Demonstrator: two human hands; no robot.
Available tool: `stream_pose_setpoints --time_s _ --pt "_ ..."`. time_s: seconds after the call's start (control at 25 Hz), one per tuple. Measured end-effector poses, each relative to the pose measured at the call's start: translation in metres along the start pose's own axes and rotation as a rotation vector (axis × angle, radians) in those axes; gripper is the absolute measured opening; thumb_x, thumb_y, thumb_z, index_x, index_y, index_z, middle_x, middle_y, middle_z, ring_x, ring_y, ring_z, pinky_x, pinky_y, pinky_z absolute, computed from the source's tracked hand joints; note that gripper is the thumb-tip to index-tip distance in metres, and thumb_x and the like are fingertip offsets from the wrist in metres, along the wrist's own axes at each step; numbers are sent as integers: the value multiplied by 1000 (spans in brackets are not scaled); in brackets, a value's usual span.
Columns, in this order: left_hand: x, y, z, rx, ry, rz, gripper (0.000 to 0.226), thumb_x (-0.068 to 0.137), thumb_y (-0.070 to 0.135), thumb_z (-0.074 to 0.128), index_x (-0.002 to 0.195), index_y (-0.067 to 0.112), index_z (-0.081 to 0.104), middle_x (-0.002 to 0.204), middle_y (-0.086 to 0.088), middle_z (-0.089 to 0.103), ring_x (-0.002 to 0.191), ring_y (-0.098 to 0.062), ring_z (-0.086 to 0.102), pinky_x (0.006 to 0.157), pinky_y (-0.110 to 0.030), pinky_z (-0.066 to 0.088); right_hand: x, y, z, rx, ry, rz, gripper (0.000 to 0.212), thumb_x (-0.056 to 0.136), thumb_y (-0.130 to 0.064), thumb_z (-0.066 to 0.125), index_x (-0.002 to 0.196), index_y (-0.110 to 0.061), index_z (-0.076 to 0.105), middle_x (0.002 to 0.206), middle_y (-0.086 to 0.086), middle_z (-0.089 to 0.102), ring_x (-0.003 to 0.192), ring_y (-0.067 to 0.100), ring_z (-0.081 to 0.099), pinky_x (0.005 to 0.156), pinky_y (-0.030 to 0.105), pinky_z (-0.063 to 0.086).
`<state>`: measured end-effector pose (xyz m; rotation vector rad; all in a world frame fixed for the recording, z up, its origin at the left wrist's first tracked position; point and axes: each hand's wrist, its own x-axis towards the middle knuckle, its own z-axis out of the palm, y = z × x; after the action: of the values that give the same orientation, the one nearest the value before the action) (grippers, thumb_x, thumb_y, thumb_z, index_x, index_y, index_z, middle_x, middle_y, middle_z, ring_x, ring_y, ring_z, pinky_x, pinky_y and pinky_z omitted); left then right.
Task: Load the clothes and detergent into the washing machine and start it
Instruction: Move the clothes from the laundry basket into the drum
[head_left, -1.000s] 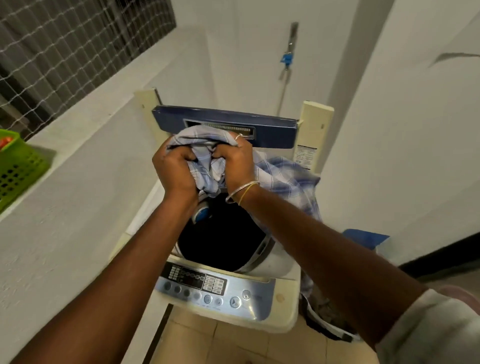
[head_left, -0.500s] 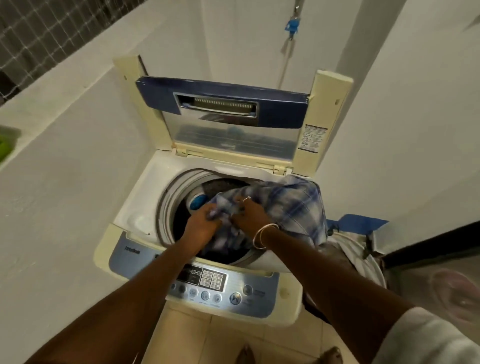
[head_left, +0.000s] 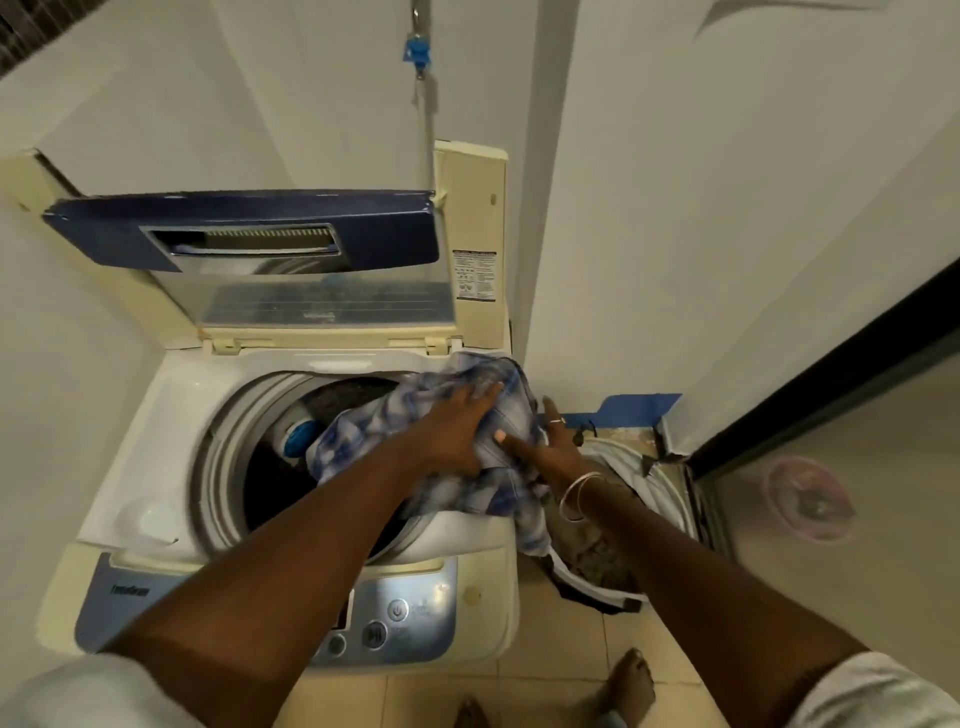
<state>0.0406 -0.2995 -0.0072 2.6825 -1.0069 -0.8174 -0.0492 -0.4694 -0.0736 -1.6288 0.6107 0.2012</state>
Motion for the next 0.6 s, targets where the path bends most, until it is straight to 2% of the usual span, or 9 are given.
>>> stream_pose_setpoints --time_s 0.08,0.12,0.2,0.28,0.32,0.44,0.48,0.56,0.6 --pt "8 4 -1 -28 14 20 116 74 26 82 160 25 5 157 -16 27 144 -33 30 116 -40 33 4 1 -1 36 -55 15 88 63 -58 86 139 -32 47 132 -4 60 119 22 60 97 43 54" --pt "13 4 1 -53 79 63 109 77 25 80 160 23 10 152 -17 35 138 -33 39 111 -39 38 1 -1 0 39 -51 4 78 66 -58 84 132 -30 52 125 -2 64 114 22 63 92 40 56" --pt "7 0 4 -112 179 151 89 84 23 74 156 19 22 145 -15 46 130 -30 49 104 -34 42 -11 -4 9 -40 14 -82 53 79 -48 77 122 -27 55 113 -4 66 106 18 65 84 26 55" --pt "-5 -6 7 -170 264 200 60 91 23 65 145 15 41 135 -13 55 121 -28 57 101 -31 45 -25 -18 17 -136 95 -224 29 89 -32 70 113 -31 53 104 -9 63 102 15 64 78 9 47" --pt "-14 -7 6 -204 318 196 47 92 24 62 136 16 48 129 -10 59 115 -26 59 99 -35 48 -33 -30 22 -163 108 -301 26 92 -29 67 110 -40 51 103 -9 62 102 15 64 78 8 47" --pt "-43 -18 -17 -389 550 100 27 90 18 61 116 21 56 109 1 64 97 -14 60 87 -35 52 -50 -75 47 -237 109 -546 26 94 -42 59 115 -52 48 114 -4 63 111 11 61 95 25 49" --pt "-56 -26 -30 -467 637 58 23 89 13 61 109 21 57 101 3 64 90 -13 60 80 -32 52 -52 -94 62 -225 98 -578 28 94 -40 58 120 -45 49 113 -3 62 112 9 60 94 24 47" --pt "-87 -44 -64 -637 826 -46 20 85 4 62 98 19 57 88 0 64 78 -11 59 71 -29 49 -55 -140 106 -20 49 -606 32 97 -22 59 127 -13 52 107 -1 61 103 -1 60 87 15 45" --pt "-102 -55 -80 -708 929 -103 21 83 2 62 96 18 57 87 0 64 74 -5 58 70 -26 48 -55 -163 130 57 47 -638 36 97 -17 59 129 -4 49 110 1 60 100 -5 58 87 13 45"
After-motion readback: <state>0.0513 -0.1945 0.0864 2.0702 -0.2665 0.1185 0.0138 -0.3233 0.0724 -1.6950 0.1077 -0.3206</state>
